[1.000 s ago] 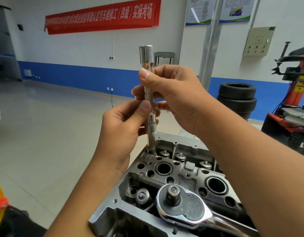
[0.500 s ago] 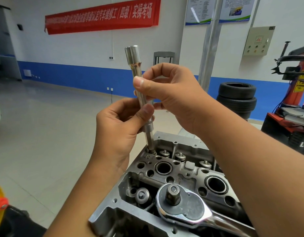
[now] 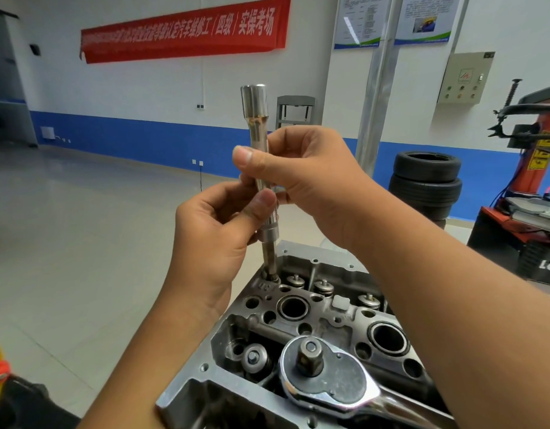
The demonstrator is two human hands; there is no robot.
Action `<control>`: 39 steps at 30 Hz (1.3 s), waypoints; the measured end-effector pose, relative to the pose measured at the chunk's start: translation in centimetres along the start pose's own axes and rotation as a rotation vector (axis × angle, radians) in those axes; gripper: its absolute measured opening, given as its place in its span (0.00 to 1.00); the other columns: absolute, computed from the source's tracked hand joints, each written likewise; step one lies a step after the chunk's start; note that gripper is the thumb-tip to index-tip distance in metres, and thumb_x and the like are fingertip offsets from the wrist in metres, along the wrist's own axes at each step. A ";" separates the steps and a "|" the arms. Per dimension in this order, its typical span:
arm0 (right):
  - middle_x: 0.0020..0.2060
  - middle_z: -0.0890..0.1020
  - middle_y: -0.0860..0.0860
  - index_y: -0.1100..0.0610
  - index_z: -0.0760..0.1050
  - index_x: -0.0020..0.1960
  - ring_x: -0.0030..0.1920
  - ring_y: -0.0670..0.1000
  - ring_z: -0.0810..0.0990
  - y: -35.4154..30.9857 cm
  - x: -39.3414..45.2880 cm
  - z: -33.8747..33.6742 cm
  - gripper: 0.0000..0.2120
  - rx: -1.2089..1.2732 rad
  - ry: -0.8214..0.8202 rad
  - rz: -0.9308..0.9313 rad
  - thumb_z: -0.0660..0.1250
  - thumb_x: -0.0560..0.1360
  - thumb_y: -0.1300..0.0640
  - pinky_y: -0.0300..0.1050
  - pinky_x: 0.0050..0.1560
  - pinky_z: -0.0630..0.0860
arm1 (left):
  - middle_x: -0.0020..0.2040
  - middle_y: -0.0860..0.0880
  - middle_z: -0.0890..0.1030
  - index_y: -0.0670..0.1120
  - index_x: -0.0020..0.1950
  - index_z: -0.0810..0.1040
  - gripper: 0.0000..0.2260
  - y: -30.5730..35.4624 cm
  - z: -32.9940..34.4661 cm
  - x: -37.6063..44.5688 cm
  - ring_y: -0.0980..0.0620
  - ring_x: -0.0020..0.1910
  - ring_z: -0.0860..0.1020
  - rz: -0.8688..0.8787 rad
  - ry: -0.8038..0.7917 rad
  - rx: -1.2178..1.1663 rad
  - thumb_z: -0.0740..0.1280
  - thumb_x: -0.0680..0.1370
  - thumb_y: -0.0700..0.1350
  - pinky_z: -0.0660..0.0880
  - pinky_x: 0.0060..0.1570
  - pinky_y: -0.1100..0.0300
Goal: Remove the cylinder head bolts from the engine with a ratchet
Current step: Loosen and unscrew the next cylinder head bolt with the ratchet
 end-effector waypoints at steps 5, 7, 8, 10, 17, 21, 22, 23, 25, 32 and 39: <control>0.46 0.88 0.57 0.61 0.82 0.46 0.38 0.51 0.83 -0.1 0.0 -0.1 0.10 0.001 -0.039 0.030 0.71 0.80 0.54 0.41 0.34 0.77 | 0.48 0.45 0.87 0.53 0.49 0.88 0.10 -0.1 0.3 -0.1 0.44 0.45 0.86 -0.067 -0.101 -0.009 0.66 0.79 0.51 0.81 0.41 0.59; 0.46 0.88 0.57 0.63 0.83 0.50 0.37 0.48 0.82 -0.1 -0.1 0.1 0.11 0.043 -0.063 0.060 0.69 0.82 0.54 0.37 0.32 0.75 | 0.48 0.44 0.87 0.54 0.49 0.88 0.11 0.0 0.4 -0.2 0.42 0.44 0.86 -0.077 -0.126 -0.022 0.65 0.78 0.52 0.81 0.40 0.59; 0.46 0.88 0.57 0.62 0.82 0.50 0.38 0.49 0.82 -0.1 -0.1 0.2 0.11 0.047 -0.065 0.067 0.69 0.82 0.54 0.37 0.32 0.75 | 0.47 0.44 0.87 0.53 0.49 0.88 0.11 0.0 0.4 -0.1 0.42 0.43 0.86 -0.067 -0.112 -0.026 0.66 0.78 0.51 0.81 0.40 0.59; 0.46 0.87 0.58 0.61 0.82 0.49 0.40 0.52 0.82 -0.1 -0.1 0.1 0.10 0.026 -0.049 0.058 0.72 0.80 0.53 0.46 0.34 0.78 | 0.46 0.44 0.87 0.49 0.51 0.87 0.09 0.0 0.2 -0.1 0.43 0.43 0.86 -0.038 -0.063 -0.023 0.68 0.76 0.50 0.81 0.41 0.58; 0.46 0.88 0.58 0.60 0.79 0.48 0.47 0.57 0.88 -0.1 0.0 0.1 0.08 -0.015 -0.041 0.067 0.70 0.81 0.55 0.60 0.53 0.84 | 0.44 0.45 0.87 0.48 0.48 0.87 0.10 -0.3 -0.4 0.1 0.44 0.43 0.84 -0.006 0.064 0.035 0.75 0.71 0.52 0.82 0.46 0.46; 0.45 0.88 0.57 0.63 0.79 0.53 0.42 0.50 0.86 -0.1 0.0 0.2 0.10 0.016 -0.054 0.080 0.65 0.84 0.56 0.43 0.40 0.83 | 0.44 0.46 0.87 0.52 0.48 0.88 0.12 -0.2 -0.1 0.1 0.45 0.43 0.86 -0.098 -0.059 -0.032 0.64 0.82 0.48 0.81 0.40 0.58; 0.45 0.88 0.56 0.63 0.79 0.54 0.42 0.50 0.86 -0.1 0.0 0.2 0.10 0.019 -0.054 0.086 0.64 0.85 0.56 0.41 0.38 0.81 | 0.44 0.45 0.87 0.52 0.48 0.88 0.12 -0.2 0.1 0.0 0.44 0.43 0.86 -0.103 -0.075 -0.030 0.64 0.82 0.48 0.81 0.40 0.59; 0.45 0.88 0.56 0.63 0.79 0.55 0.42 0.50 0.86 -0.1 0.0 0.1 0.11 0.018 -0.056 0.094 0.64 0.85 0.55 0.40 0.37 0.80 | 0.44 0.45 0.87 0.51 0.49 0.88 0.11 -0.1 0.2 0.0 0.43 0.43 0.86 -0.097 -0.072 -0.028 0.65 0.82 0.48 0.81 0.39 0.59; 0.46 0.88 0.55 0.62 0.81 0.54 0.45 0.54 0.87 -0.2 -0.1 0.1 0.11 0.015 -0.067 0.099 0.66 0.84 0.54 0.42 0.38 0.82 | 0.45 0.44 0.87 0.49 0.51 0.87 0.08 -0.1 0.1 0.0 0.43 0.44 0.86 -0.059 -0.046 -0.023 0.68 0.77 0.49 0.81 0.42 0.58; 0.44 0.87 0.61 0.59 0.79 0.44 0.42 0.53 0.85 -0.1 -0.1 0.0 0.08 0.009 -0.027 0.048 0.75 0.78 0.56 0.55 0.48 0.85 | 0.44 0.45 0.87 0.50 0.47 0.89 0.09 0.0 -0.1 0.1 0.44 0.44 0.85 -0.032 0.003 -0.003 0.74 0.72 0.52 0.82 0.42 0.56; 0.46 0.88 0.55 0.61 0.81 0.53 0.40 0.48 0.85 -0.1 -0.2 -0.2 0.09 0.046 -0.073 0.085 0.66 0.84 0.56 0.39 0.35 0.79 | 0.47 0.43 0.87 0.50 0.51 0.86 0.10 0.0 0.3 -0.1 0.42 0.45 0.87 -0.119 -0.105 -0.034 0.64 0.83 0.46 0.81 0.38 0.58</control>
Point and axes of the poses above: each hand's wrist, its own x-axis towards the middle knuckle, its own z-axis out of the palm, y = z × x, the point moved 2 cm from there along x, towards the middle knuckle
